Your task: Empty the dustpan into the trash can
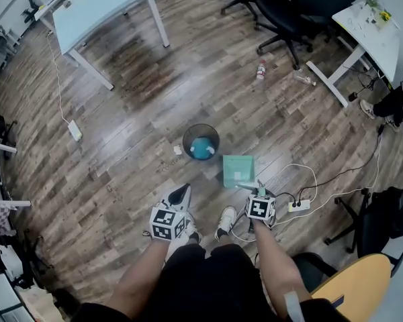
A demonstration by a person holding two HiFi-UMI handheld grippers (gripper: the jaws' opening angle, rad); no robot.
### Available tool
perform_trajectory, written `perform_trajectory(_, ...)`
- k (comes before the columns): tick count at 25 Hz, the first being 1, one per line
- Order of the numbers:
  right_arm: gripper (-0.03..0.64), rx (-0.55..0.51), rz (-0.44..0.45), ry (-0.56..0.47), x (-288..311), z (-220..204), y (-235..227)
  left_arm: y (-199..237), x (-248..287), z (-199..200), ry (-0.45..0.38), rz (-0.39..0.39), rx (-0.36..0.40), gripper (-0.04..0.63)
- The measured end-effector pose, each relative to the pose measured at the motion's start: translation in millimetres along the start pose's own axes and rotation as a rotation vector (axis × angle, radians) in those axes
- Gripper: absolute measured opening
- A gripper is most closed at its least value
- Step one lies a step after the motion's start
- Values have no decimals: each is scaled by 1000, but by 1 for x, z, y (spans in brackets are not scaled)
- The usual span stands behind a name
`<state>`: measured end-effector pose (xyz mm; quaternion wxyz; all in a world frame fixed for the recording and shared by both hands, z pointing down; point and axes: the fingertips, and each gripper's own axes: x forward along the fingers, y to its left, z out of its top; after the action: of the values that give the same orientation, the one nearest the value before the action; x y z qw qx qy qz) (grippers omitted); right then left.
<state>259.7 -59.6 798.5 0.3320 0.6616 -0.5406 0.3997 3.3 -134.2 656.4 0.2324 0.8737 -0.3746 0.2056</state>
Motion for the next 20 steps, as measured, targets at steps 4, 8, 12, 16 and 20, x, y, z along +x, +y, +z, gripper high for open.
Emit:
perform_trajectory(4, 101, 5, 12, 39, 14, -1, 6, 2, 2, 3, -1, 4, -1, 12)
perform_trajectory(8, 100, -32, 11, 68, 29, -8, 7, 2, 2, 2, 7, 4, 6, 12)
perform_trajectory(12, 100, -34, 13, 73, 34, -14, 11, 8, -2, 1, 9, 9, 10, 12)
perform_trajectory(16, 101, -9, 2, 74, 35, -26, 7, 10, -4, 0, 14, 16, 8, 12)
perform_trajectory(20, 196, 0, 66, 90, 35, -42, 17, 10, -6, 2, 1, 8, -4, 12)
